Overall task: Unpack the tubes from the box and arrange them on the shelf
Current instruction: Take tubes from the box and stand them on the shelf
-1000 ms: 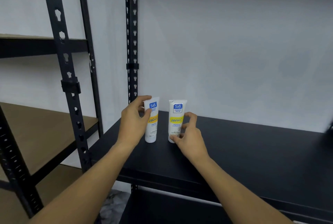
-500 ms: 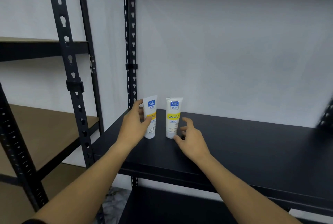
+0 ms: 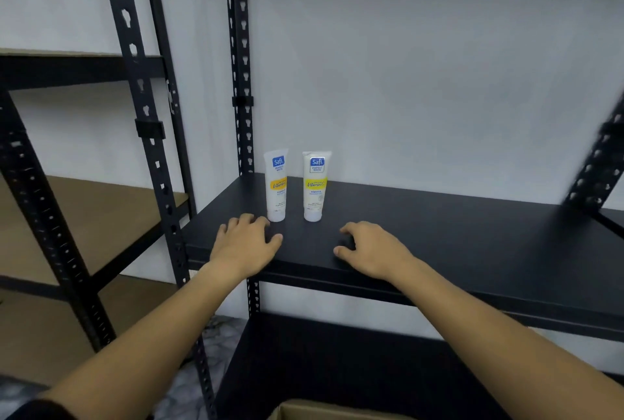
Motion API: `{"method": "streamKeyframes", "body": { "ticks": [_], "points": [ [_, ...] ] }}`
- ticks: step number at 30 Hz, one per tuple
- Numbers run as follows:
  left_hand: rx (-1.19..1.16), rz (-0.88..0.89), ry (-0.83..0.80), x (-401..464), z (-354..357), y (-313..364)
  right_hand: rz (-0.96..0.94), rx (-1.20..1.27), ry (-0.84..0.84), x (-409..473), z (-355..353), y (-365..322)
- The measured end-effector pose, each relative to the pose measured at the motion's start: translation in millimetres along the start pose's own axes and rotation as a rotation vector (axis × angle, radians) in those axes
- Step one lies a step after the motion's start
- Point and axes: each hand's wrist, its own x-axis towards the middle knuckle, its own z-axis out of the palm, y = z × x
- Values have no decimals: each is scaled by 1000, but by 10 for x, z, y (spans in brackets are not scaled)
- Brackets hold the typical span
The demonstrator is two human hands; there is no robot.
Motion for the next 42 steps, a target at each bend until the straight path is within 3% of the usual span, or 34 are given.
{"method": "streamKeyframes", "body": {
  "ticks": [7,15,19,33,42],
  "points": [
    [52,150,67,-558,100,251,-66,-85,62,-587,13,-15],
    [-12,287,186,-1306,644,335,-147,27,305,-1454,645,114],
    [-2,262,73,-1628,1148,252,-87,91,185,-1821,1221,255],
    [-13,101,-445,-2409,2622,-47,238,159,-507,-2261,2629,896],
    [-56,104,-712,-2615,3211,-104,313,206,-676,-2247,3003,1073]
  ]
}}
